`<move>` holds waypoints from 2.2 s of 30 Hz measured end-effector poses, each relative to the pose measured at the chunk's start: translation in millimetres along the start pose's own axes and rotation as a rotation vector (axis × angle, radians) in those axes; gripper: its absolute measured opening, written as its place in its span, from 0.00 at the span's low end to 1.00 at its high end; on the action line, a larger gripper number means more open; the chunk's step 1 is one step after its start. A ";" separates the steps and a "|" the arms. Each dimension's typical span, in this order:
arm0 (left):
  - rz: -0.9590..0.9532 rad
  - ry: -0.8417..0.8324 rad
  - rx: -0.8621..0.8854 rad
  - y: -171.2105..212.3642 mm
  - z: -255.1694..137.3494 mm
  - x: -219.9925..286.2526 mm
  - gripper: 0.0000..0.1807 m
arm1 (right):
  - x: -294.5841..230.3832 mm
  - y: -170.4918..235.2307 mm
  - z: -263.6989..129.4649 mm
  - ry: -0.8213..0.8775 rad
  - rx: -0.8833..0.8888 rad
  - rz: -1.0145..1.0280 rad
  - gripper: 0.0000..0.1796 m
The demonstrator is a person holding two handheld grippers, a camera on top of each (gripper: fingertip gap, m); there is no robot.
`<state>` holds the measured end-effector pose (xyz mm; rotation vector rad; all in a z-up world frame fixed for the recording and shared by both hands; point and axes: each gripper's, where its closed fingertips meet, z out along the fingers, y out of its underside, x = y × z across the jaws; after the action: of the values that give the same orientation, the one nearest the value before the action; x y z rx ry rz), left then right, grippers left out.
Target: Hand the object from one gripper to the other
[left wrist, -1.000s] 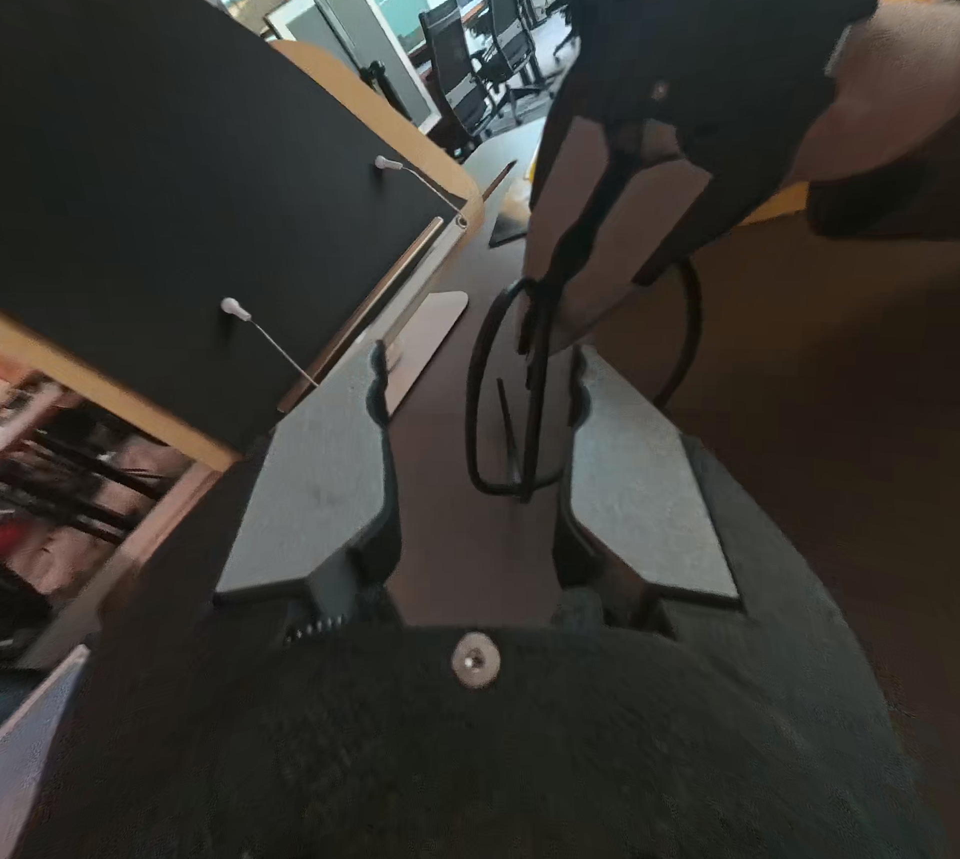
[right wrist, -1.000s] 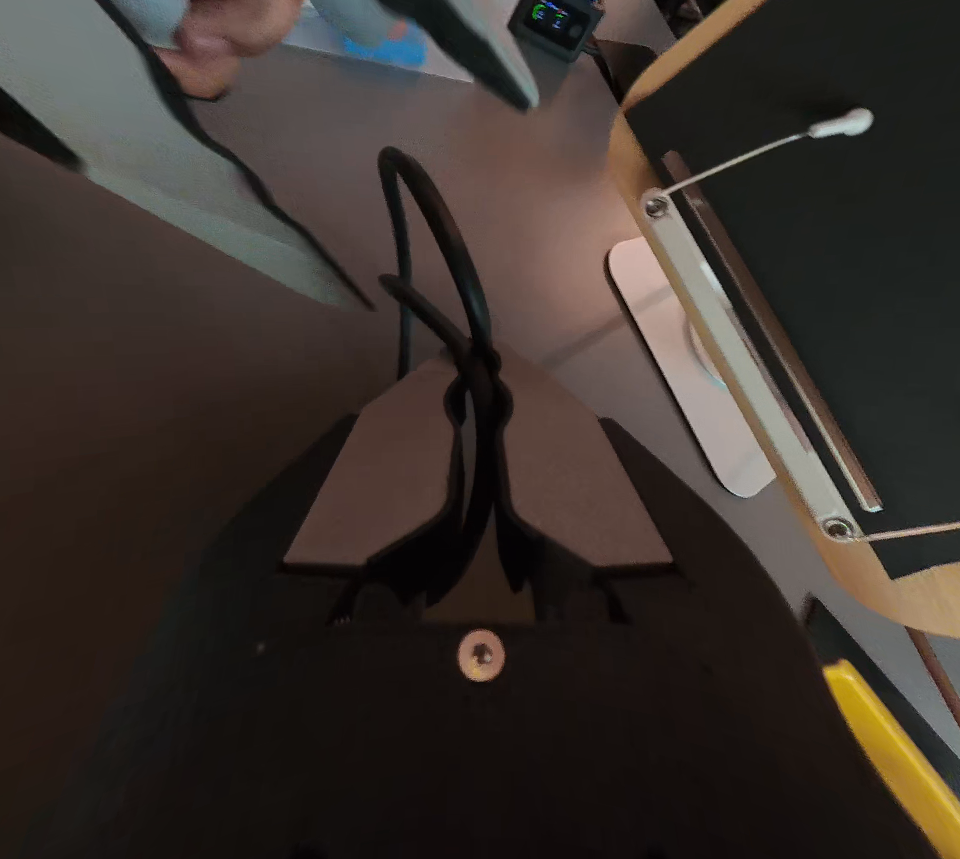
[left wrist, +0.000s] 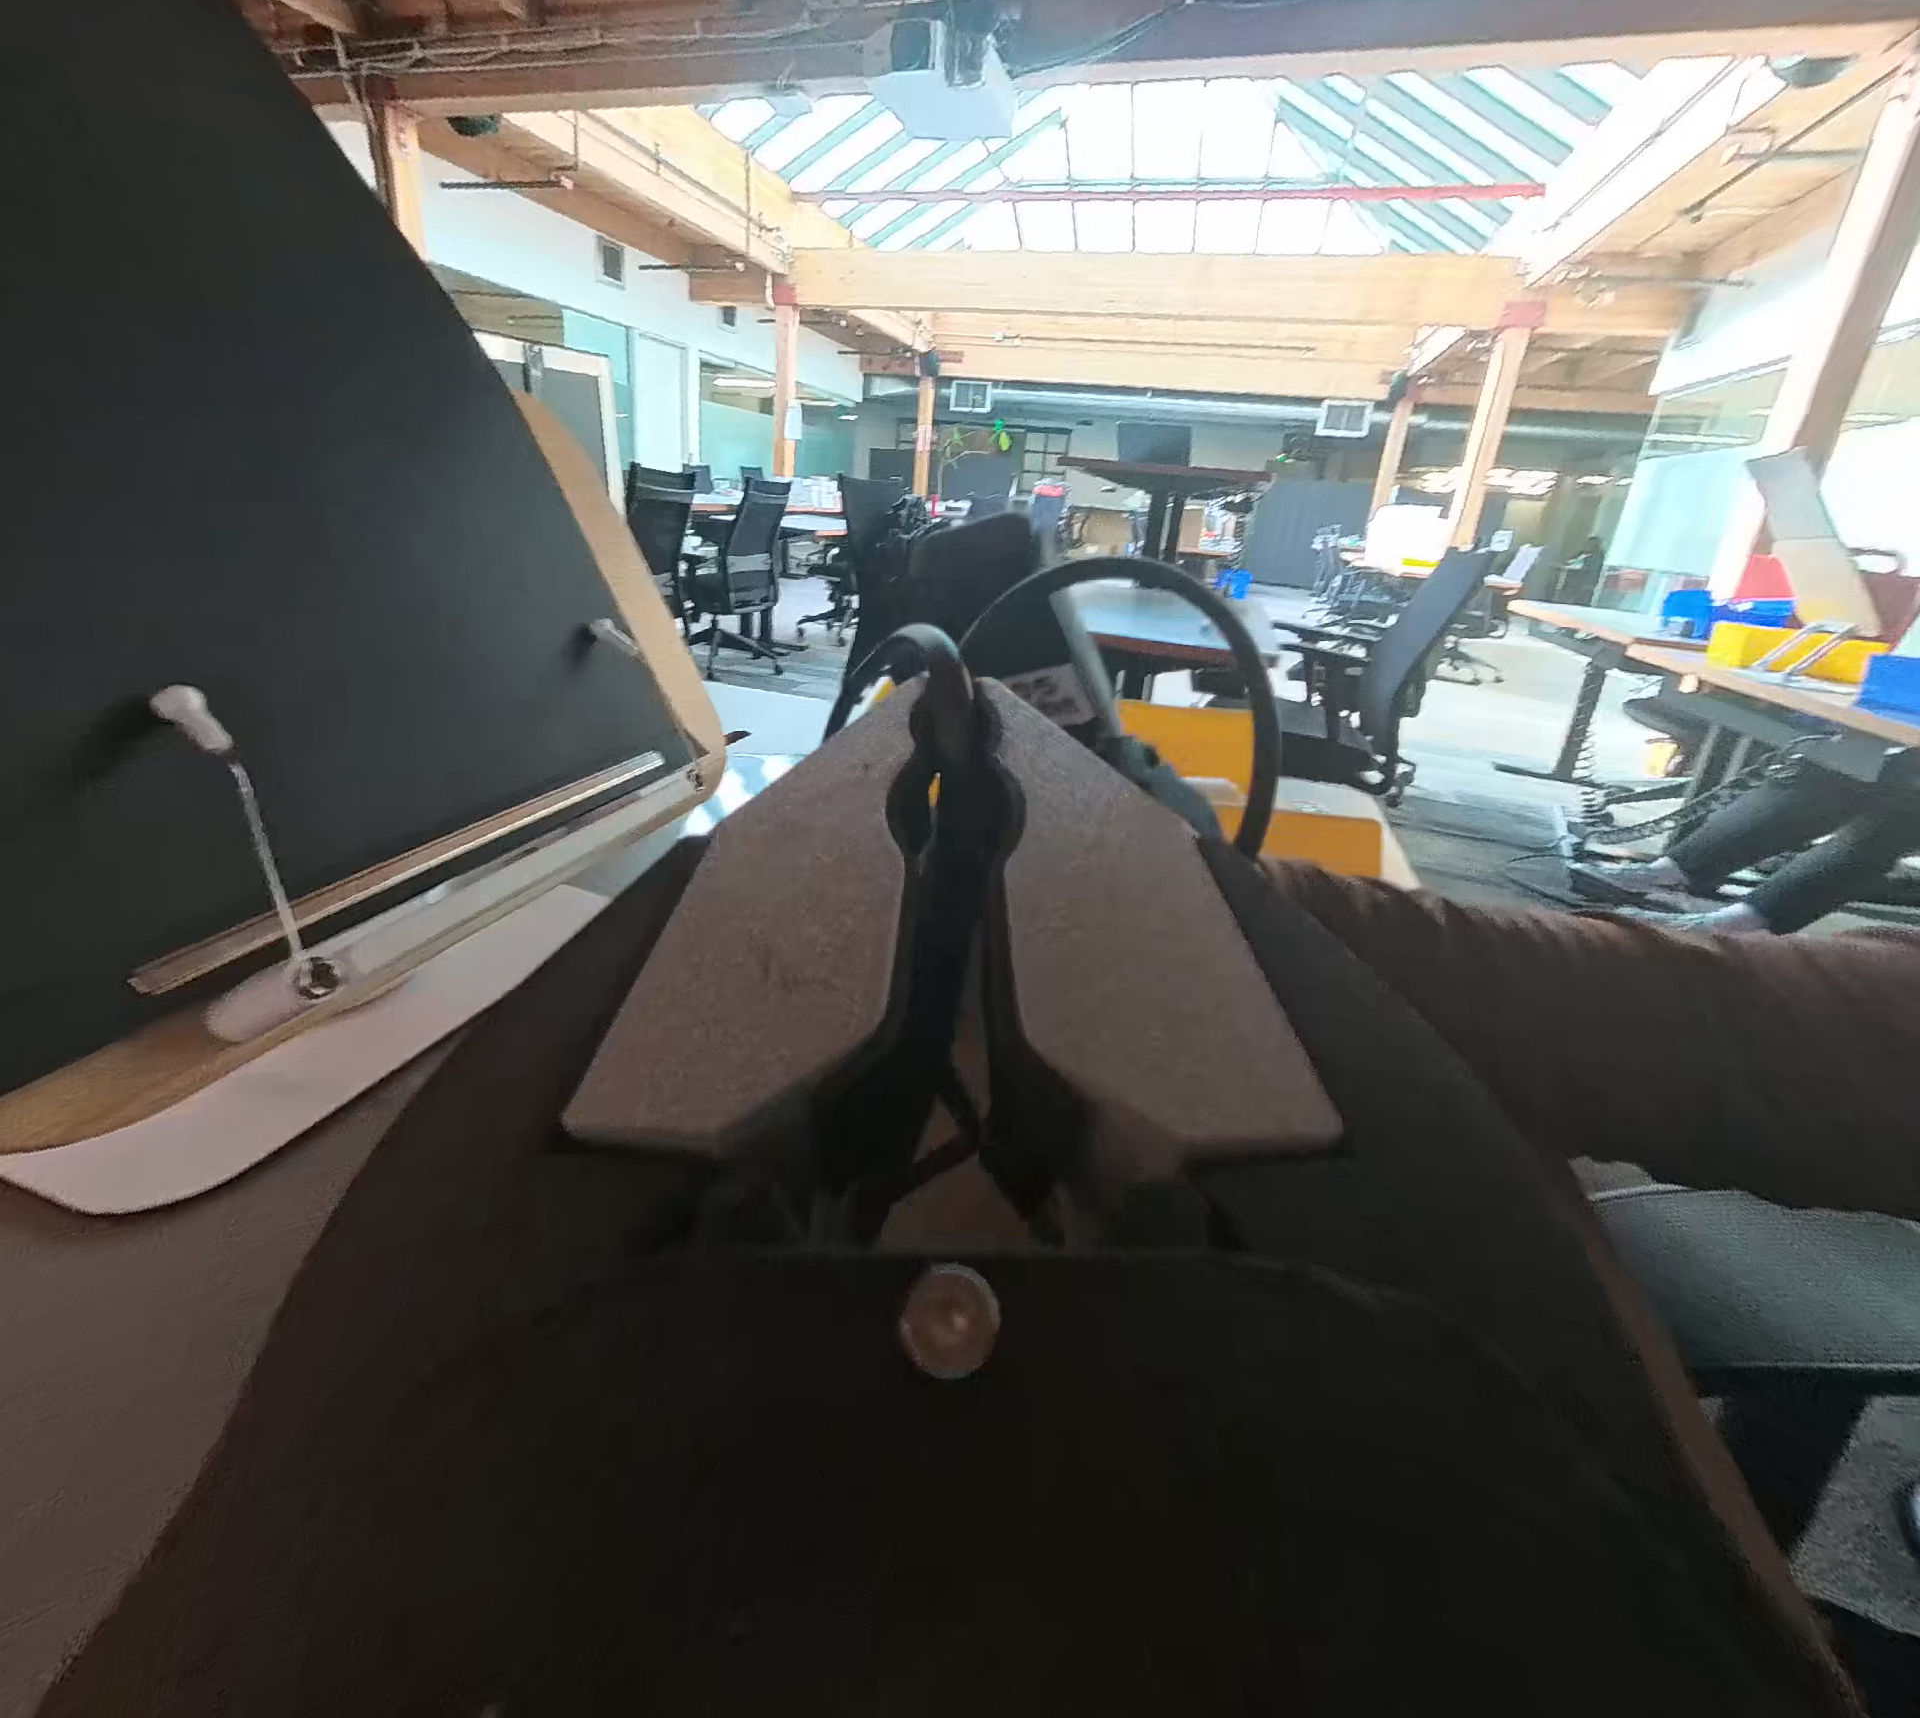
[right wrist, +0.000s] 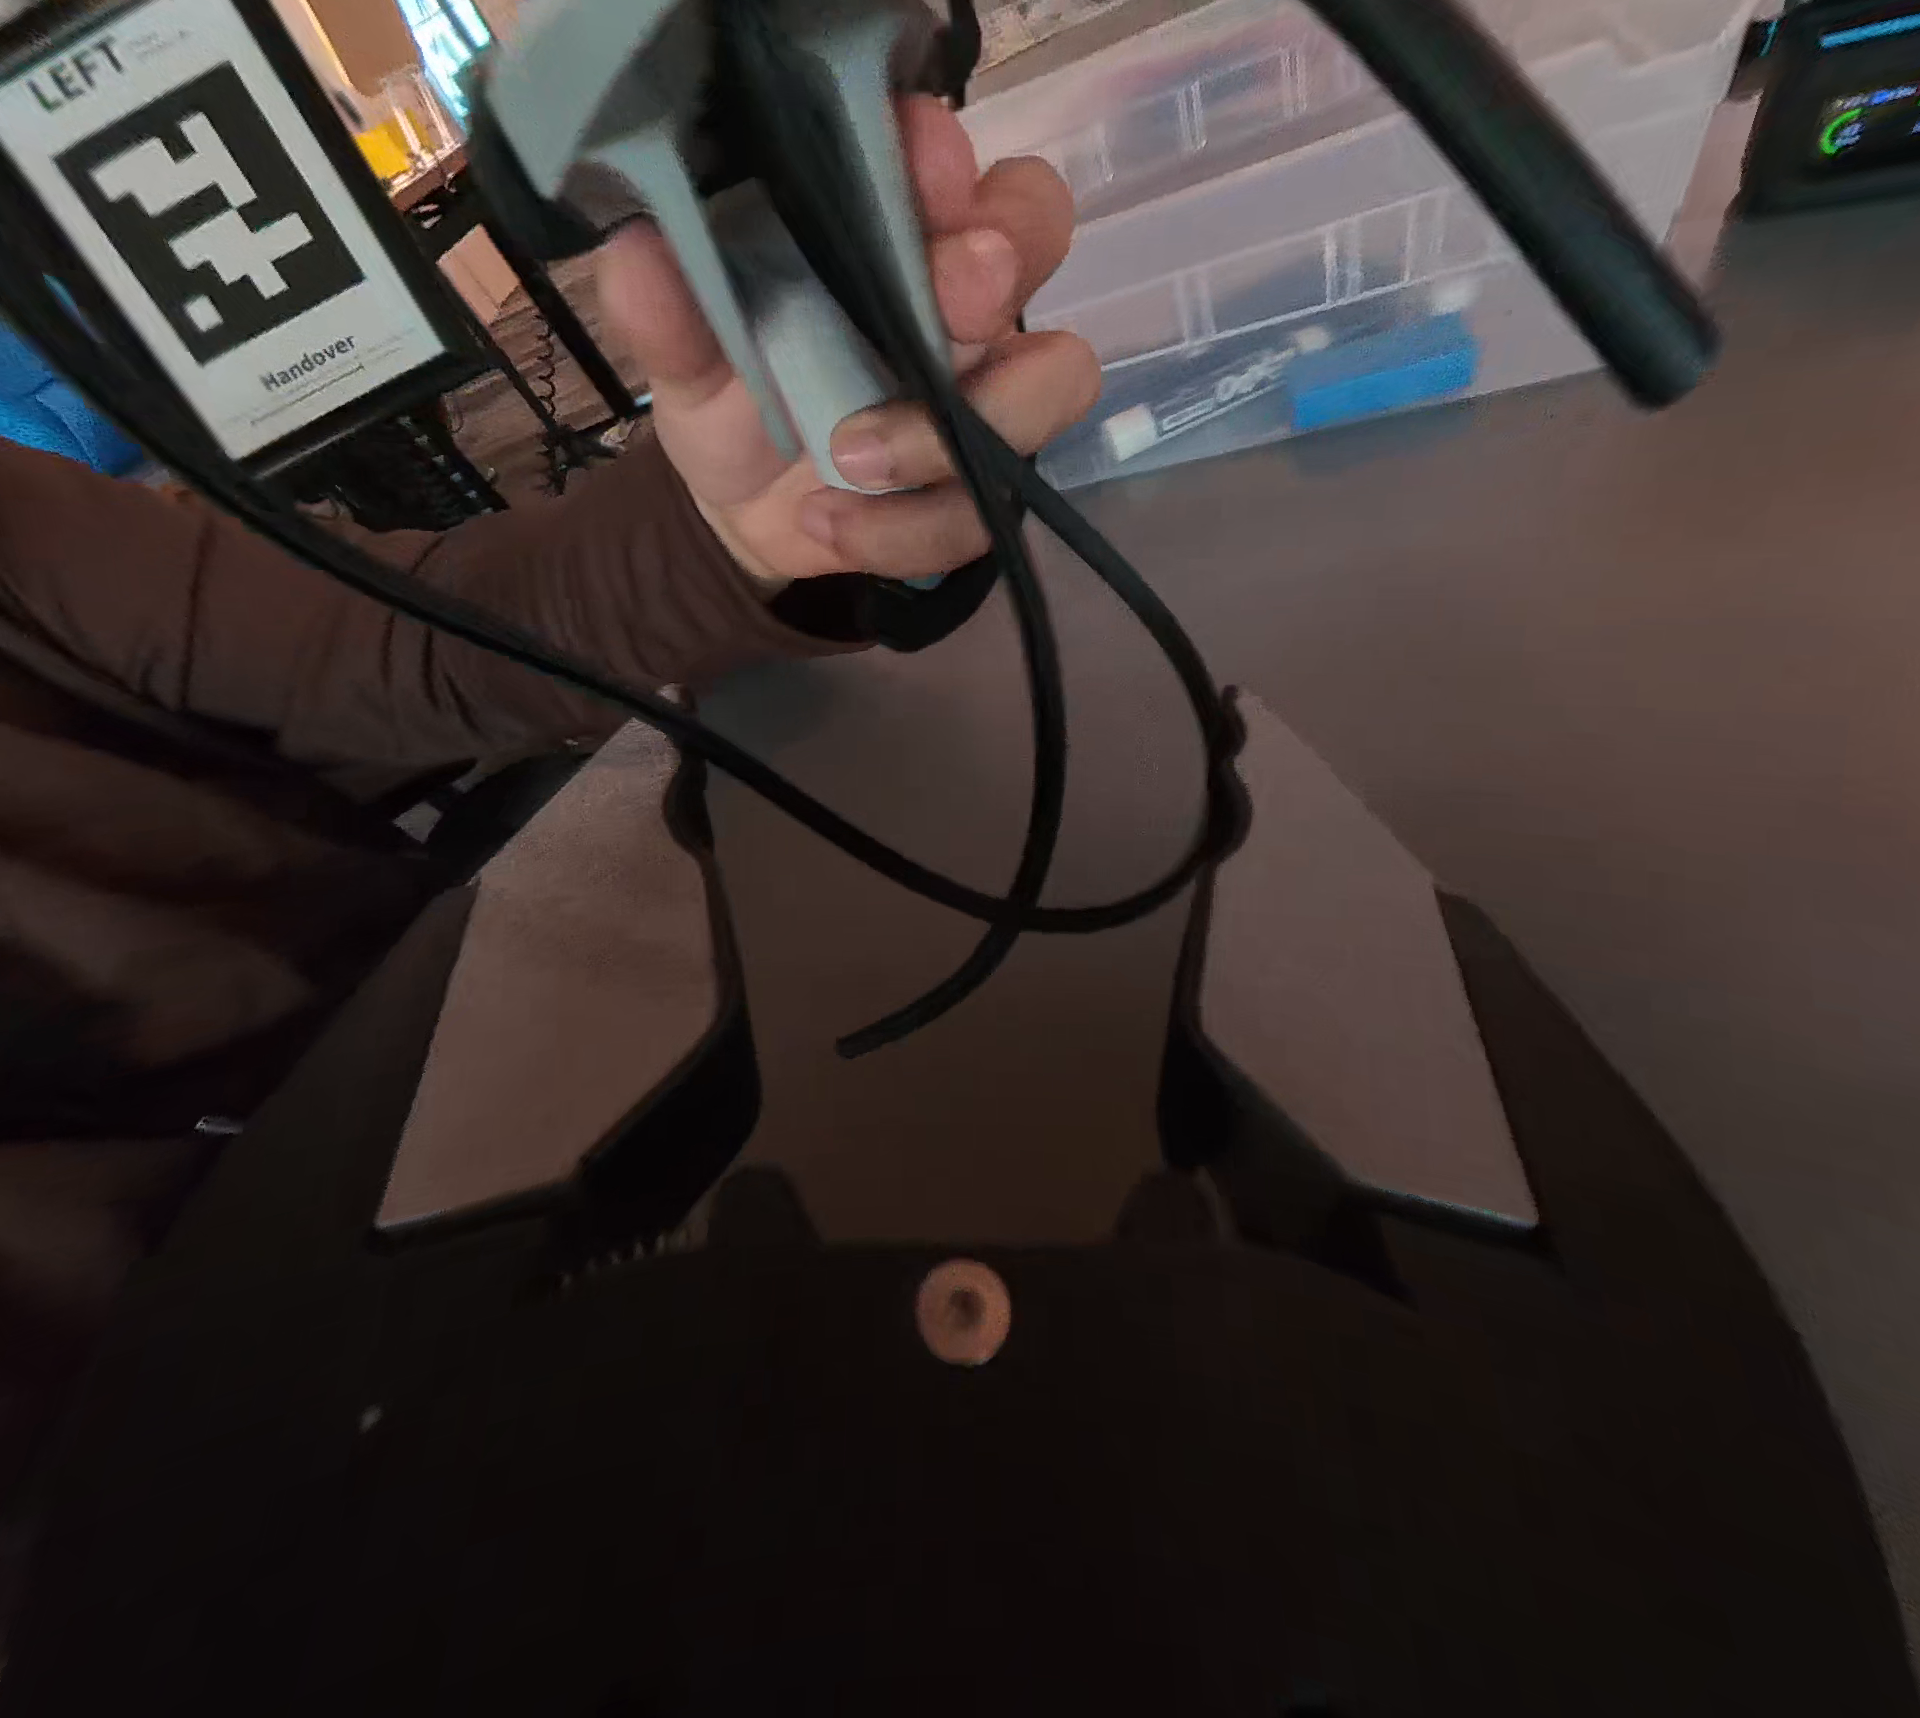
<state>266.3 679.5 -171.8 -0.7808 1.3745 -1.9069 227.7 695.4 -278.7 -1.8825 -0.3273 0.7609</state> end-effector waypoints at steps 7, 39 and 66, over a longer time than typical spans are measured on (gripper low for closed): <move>-0.009 0.013 0.006 -5.8 -6.0 -1.5 0.00 | 16.3 24.9 0.6 0.081 -0.150 0.025 0.02; 1.007 0.047 -0.722 129.0 -4.2 23.5 0.39 | 13.0 76.4 -39.8 0.245 -0.588 -0.115 0.00; 0.258 -0.278 -0.198 12.7 -10.3 -35.9 0.00 | 44.0 15.2 -66.8 0.408 -0.203 -0.149 0.40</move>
<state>282.2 710.6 -190.1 -0.8798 1.4234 -1.4229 302.1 664.4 -290.2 -2.1220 -0.2879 0.2392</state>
